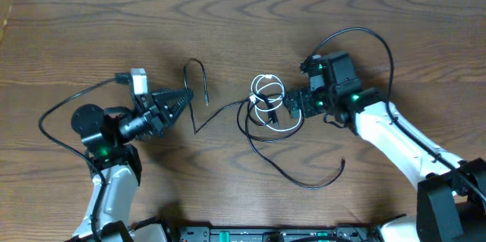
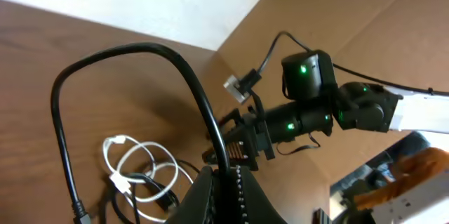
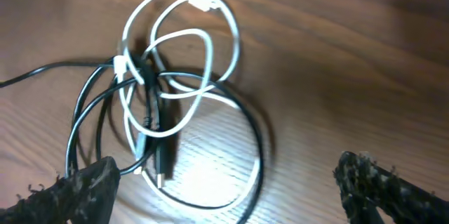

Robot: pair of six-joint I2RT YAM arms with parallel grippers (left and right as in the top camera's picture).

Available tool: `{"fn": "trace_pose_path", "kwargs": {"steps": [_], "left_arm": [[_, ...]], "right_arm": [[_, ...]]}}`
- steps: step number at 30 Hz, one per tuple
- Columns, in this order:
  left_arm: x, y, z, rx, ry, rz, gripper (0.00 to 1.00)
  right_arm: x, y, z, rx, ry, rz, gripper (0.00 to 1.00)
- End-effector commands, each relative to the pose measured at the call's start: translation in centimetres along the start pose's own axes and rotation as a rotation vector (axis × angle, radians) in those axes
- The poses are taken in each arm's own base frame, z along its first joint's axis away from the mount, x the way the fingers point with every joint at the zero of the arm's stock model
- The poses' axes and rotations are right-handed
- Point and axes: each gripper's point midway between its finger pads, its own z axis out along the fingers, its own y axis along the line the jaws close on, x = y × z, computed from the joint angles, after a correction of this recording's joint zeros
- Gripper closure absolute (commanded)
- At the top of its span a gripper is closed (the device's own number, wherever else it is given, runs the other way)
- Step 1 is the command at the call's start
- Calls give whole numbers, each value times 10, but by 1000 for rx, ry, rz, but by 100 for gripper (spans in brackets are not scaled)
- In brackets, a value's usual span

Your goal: Untangle cables

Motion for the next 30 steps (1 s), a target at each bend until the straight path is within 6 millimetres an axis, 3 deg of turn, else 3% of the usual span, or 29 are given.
{"fn": "trace_pose_path", "kwargs": {"steps": [1, 9, 16, 22, 25, 26, 28, 30], "left_arm": [[23, -3, 2, 33, 37, -14, 93], [53, 9, 0, -13, 27, -69, 92], [59, 11, -1, -23, 26, -85, 93], [59, 11, -1, -23, 26, -86, 92], [59, 11, -1, -23, 26, -86, 92], [59, 11, -1, -23, 26, -85, 93], [59, 11, -1, -23, 26, -75, 92], [59, 11, -1, -24, 25, -67, 92]], "right_arm": [[2, 6, 8, 10, 17, -16, 7], [17, 21, 37, -10, 69, 18, 11], [24, 33, 60, -30, 79, 20, 13], [23, 46, 72, -53, 61, -14, 26], [22, 47, 74, -56, 55, -17, 41], [23, 47, 75, -55, 55, -17, 52], [23, 44, 75, -40, 54, -16, 95], [24, 40, 75, -22, 57, -9, 99]]}}
